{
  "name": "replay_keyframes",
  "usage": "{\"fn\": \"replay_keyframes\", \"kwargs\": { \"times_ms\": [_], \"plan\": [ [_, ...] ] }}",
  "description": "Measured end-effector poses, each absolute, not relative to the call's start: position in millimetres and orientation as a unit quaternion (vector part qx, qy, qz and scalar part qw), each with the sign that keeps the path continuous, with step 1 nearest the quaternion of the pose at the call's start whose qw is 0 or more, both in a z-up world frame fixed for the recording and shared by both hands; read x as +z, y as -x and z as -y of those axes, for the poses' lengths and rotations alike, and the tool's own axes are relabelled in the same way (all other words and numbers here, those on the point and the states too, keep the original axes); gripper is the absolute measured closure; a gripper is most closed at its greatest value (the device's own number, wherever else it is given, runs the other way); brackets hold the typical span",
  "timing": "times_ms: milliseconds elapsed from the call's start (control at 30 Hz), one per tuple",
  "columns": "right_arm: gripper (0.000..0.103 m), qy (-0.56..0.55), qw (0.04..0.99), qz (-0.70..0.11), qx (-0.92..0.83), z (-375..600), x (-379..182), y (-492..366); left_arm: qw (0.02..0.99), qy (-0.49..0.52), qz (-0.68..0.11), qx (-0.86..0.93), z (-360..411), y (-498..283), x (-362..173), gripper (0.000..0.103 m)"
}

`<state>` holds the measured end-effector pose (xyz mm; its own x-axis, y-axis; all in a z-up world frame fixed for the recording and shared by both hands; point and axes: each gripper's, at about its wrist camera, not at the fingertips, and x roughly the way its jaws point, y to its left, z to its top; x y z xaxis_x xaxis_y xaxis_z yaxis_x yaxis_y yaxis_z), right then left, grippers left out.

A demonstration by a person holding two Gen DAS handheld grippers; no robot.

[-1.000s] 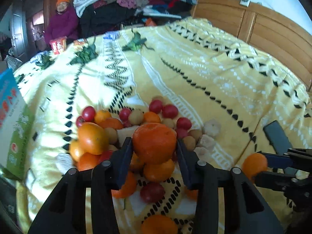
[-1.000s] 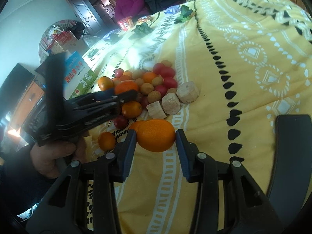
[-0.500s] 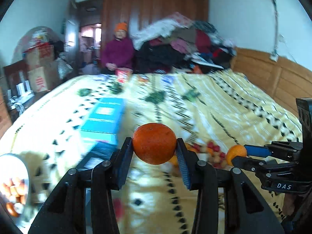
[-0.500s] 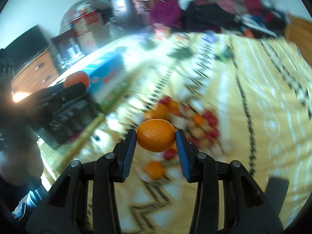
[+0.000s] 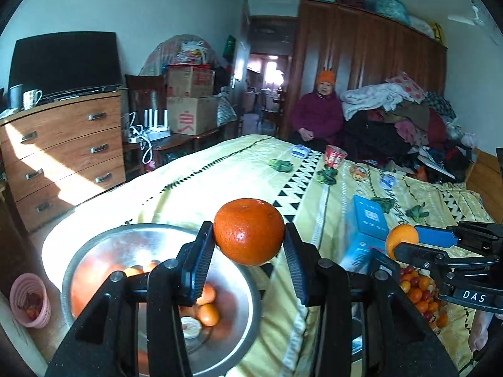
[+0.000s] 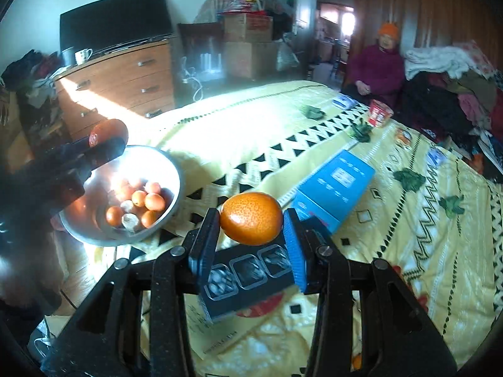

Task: Organize fruits
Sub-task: 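Carry both held oranges over the steel bowl with both tools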

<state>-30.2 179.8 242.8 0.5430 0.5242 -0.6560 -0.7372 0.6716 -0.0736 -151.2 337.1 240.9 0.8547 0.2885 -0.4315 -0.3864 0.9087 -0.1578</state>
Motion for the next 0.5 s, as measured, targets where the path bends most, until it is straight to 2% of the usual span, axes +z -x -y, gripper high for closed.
{"fn": "replay_keyframes", "kwargs": {
  "times_ms": [300,500],
  "plan": [
    [0.061,0.238,0.818,-0.323,0.412,-289,218,52,0.928,0.173,-0.233,0.232,-416,178,199,0.058],
    [0.061,0.234,0.786,-0.377,0.431,-327,189,57,0.911,0.185,-0.277,0.245,-433,178,166,0.058]
  ]
}}
